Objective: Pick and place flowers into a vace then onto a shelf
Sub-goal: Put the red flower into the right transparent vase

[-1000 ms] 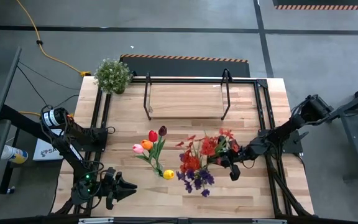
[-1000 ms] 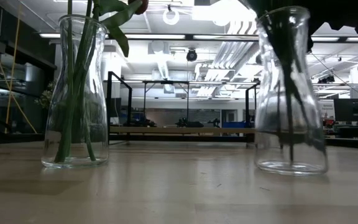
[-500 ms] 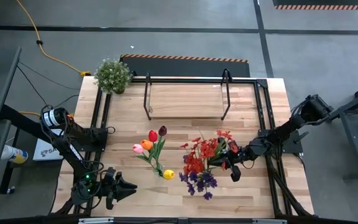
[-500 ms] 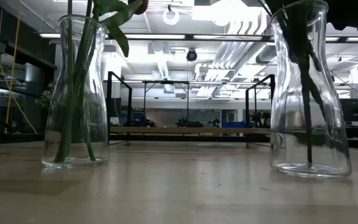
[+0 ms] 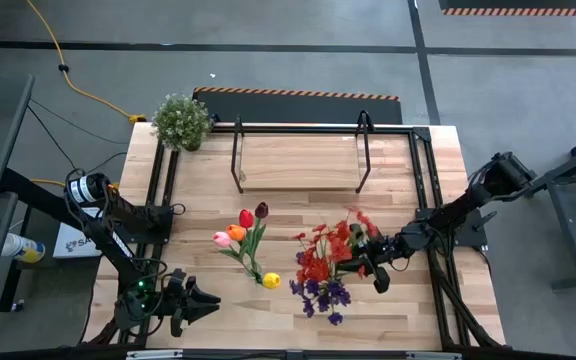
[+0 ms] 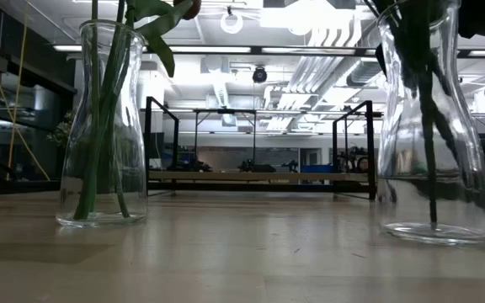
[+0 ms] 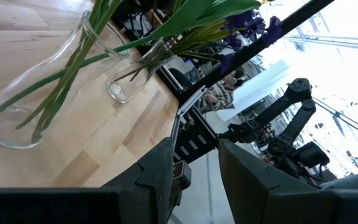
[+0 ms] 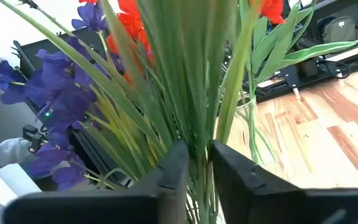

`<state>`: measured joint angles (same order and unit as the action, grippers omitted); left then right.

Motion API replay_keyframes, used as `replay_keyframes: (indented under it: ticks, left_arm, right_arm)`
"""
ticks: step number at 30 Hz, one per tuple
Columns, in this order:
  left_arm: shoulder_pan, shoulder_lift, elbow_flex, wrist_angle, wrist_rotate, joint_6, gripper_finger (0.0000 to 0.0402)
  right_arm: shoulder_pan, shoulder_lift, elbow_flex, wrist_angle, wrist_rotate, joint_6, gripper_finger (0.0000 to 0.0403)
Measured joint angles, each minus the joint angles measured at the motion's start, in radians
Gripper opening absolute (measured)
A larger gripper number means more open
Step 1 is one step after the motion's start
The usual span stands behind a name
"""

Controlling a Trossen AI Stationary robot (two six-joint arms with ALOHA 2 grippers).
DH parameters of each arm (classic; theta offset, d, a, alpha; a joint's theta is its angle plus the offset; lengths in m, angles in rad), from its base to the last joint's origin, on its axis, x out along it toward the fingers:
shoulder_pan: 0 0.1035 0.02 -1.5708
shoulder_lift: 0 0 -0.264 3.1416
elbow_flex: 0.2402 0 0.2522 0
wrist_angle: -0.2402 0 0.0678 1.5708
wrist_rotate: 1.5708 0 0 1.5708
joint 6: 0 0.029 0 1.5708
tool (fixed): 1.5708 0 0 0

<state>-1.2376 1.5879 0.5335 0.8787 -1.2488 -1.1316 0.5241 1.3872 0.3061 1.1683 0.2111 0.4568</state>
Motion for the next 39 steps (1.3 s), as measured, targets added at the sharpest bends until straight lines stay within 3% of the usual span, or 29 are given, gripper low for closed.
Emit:
replay_keyframes:
  ticks: [5,11,21,30,39]
  left_arm:
    - [0.0,0.0,0.0,0.0,0.0,0.0,0.0163]
    - [0.0,0.0,0.0,0.0,0.007,0.0,0.0163]
    - [0.0,0.0,0.0,0.0,0.011,0.0,0.0163]
    - [0.0,0.0,0.0,0.0,0.011,0.0,0.0163]
    - [0.0,0.0,0.0,0.0,0.011,0.0,0.0163]
  right_arm:
    - [0.0,-0.001,0.0,-0.006,-0.032,0.0,0.0112]
    - [0.0,-0.001,0.0,-0.042,-0.133,0.03,0.013]
    - [-0.001,-0.002,0.0,-0.091,-0.271,0.123,0.0118]
    - [-0.001,-0.066,0.0,-0.095,-0.296,0.117,0.0098]
    - [-0.001,-0.182,0.0,-0.279,-0.327,0.113,0.0085]
